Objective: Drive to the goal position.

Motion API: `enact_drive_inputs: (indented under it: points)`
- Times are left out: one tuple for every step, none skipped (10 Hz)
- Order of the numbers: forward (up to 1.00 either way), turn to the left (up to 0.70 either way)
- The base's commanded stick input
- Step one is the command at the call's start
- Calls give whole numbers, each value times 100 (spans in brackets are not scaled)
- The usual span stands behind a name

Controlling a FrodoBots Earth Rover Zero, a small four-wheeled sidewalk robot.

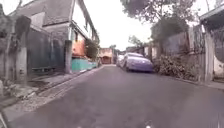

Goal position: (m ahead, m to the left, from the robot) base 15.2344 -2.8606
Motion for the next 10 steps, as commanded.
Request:
enact_drive_inputs:
  points:
    - [100,3]
    - [100,3]
    - [100,3]
    - [100,3]
    - [100,3]
    - [100,3]
    - [100,3]
    - [100,3]
    - [100,3]
    - [100,3]
